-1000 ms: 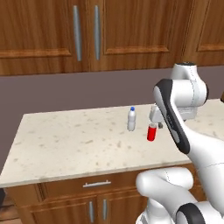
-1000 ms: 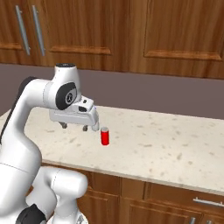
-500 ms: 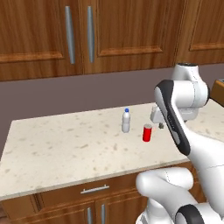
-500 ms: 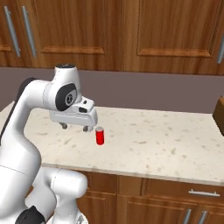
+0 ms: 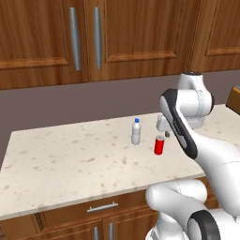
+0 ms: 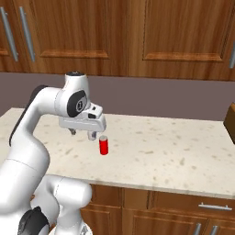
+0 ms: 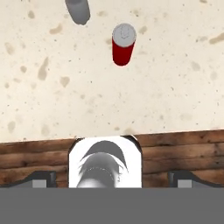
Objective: Move the drinks to the dining counter.
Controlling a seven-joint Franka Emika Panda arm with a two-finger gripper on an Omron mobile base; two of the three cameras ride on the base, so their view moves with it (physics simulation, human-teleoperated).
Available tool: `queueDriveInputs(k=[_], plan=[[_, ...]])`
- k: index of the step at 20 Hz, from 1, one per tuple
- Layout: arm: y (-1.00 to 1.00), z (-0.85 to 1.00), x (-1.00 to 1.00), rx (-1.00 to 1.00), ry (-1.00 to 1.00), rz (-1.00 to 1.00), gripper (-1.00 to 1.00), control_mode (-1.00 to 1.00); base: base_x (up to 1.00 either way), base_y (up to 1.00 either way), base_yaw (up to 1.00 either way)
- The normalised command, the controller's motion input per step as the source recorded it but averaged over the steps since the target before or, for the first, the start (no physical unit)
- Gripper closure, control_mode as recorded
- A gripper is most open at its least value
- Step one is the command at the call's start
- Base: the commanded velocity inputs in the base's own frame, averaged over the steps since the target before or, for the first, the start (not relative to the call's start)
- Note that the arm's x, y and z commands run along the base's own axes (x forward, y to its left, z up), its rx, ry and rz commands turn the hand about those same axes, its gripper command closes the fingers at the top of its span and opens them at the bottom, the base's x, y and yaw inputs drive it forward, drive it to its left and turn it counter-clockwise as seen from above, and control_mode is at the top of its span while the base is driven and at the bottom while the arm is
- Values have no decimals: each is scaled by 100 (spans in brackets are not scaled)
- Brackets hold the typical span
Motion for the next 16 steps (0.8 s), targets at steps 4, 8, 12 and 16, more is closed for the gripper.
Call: queueDriveInputs(k=[4, 8, 12, 16], plan=[[0, -39, 26, 0, 0, 0, -100, -100, 0, 0, 0], [0, -33, 12, 0, 0, 0, -100, -100, 0, 0, 0], [0, -34, 12, 0, 0, 0, -100, -100, 0, 0, 0], [0, -33, 8, 0, 0, 0, -100, -100, 0, 0, 0]])
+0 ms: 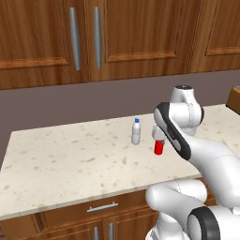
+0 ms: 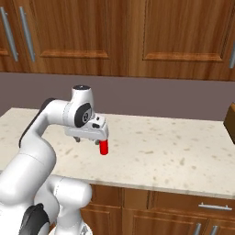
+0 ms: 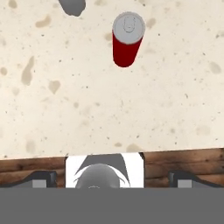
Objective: Move the drinks to the dining counter.
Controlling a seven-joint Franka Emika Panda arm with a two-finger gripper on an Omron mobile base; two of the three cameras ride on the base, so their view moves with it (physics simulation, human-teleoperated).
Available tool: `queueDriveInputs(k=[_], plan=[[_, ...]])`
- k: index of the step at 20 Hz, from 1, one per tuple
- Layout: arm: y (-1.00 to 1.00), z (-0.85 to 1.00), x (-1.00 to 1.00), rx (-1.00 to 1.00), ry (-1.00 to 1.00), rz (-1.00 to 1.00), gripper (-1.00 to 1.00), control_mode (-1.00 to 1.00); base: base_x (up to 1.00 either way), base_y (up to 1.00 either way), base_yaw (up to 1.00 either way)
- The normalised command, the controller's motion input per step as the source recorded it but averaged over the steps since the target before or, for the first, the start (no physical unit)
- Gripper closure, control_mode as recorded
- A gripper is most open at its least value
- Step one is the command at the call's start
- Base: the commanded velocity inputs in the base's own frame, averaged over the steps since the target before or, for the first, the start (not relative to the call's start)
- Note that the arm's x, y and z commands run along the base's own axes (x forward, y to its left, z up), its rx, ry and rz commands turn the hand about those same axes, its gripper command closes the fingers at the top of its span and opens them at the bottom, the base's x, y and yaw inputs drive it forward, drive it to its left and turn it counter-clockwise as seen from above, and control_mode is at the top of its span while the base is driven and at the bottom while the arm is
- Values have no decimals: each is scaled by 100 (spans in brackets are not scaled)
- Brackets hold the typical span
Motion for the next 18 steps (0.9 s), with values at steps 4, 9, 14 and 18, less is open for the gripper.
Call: queueDriveInputs(k=[4, 9, 14, 18], plan=[[0, -23, 5, 0, 0, 0, -100, -100, 0, 0, 0], [0, -11, 6, 0, 1, 0, -100, -100, 0, 0, 0], [0, -1, 9, 0, 0, 0, -100, -100, 0, 0, 0], [-1, -2, 13, 0, 0, 0, -100, -100, 0, 0, 0]])
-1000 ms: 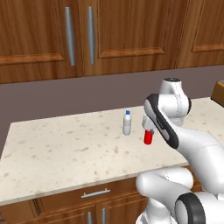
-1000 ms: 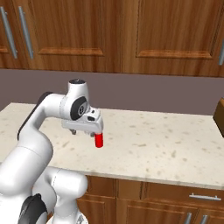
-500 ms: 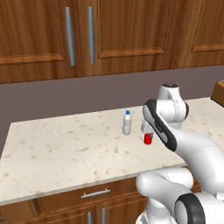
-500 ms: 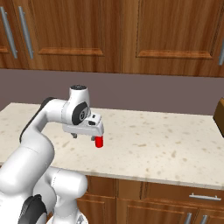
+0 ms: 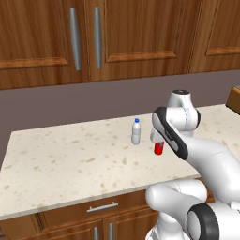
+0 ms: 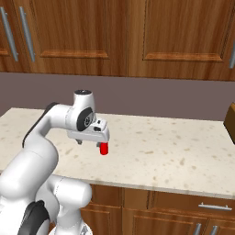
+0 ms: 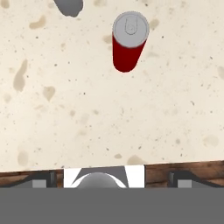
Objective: Move the drinks to the dining counter.
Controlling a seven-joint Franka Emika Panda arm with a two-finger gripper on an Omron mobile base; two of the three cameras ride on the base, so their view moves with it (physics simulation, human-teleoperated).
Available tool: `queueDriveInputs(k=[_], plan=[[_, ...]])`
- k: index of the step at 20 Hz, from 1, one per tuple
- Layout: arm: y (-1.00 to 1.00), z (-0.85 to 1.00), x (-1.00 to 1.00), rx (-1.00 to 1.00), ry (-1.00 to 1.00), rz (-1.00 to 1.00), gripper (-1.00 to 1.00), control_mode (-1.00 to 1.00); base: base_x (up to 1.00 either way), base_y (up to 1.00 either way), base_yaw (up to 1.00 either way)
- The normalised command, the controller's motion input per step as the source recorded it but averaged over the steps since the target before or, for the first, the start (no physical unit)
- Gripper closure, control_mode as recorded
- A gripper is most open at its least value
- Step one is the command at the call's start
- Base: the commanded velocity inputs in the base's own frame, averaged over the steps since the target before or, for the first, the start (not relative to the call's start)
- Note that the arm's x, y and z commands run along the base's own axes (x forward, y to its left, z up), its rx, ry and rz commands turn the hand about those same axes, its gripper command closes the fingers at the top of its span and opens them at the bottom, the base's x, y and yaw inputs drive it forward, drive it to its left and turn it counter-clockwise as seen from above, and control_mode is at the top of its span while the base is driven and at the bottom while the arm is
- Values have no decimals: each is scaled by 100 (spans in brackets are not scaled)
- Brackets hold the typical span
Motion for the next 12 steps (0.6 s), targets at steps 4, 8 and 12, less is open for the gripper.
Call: queueDriveInputs(k=[4, 8, 12], plan=[[-3, -5, 11, 0, 0, 0, -100, -100, 0, 0, 0], [-4, -2, 14, 0, 0, 0, -100, -100, 0, 0, 0], [-3, -4, 11, 0, 0, 0, -100, -100, 0, 0, 0]])
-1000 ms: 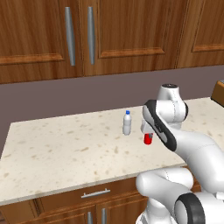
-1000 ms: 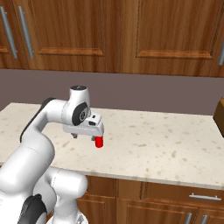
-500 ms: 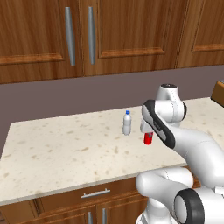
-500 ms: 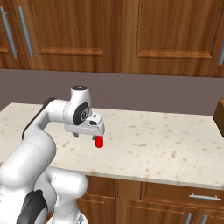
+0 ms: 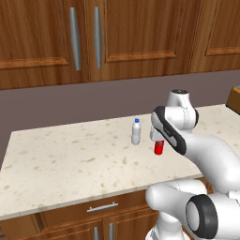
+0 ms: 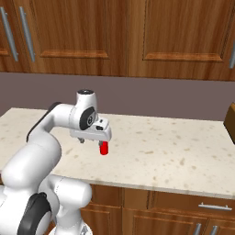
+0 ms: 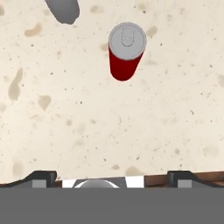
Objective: Move the drinks to the dining counter.
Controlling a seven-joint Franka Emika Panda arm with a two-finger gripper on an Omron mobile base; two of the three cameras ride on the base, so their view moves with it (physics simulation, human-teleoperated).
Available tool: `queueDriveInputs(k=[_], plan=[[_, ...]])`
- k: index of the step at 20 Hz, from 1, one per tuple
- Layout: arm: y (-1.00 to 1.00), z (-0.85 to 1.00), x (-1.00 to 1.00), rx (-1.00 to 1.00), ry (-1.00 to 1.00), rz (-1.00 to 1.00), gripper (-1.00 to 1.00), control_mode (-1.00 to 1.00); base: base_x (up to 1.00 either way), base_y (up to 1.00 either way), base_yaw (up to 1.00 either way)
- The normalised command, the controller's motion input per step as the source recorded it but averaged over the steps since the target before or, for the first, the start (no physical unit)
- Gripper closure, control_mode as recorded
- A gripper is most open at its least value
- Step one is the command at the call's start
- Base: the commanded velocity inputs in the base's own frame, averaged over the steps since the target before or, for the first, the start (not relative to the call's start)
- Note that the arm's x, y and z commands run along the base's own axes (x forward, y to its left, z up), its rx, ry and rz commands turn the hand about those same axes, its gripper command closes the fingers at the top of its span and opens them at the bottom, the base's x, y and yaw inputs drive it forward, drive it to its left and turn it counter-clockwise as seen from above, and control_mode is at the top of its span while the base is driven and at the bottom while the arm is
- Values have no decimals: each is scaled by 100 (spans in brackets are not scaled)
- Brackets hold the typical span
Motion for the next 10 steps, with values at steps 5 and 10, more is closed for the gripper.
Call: queueDriveInputs(k=[5, 10], plan=[[-1, -3, 18, 0, 0, 0, -100, -100, 0, 0, 0], [0, -5, 27, 0, 0, 0, -100, -100, 0, 0, 0]])
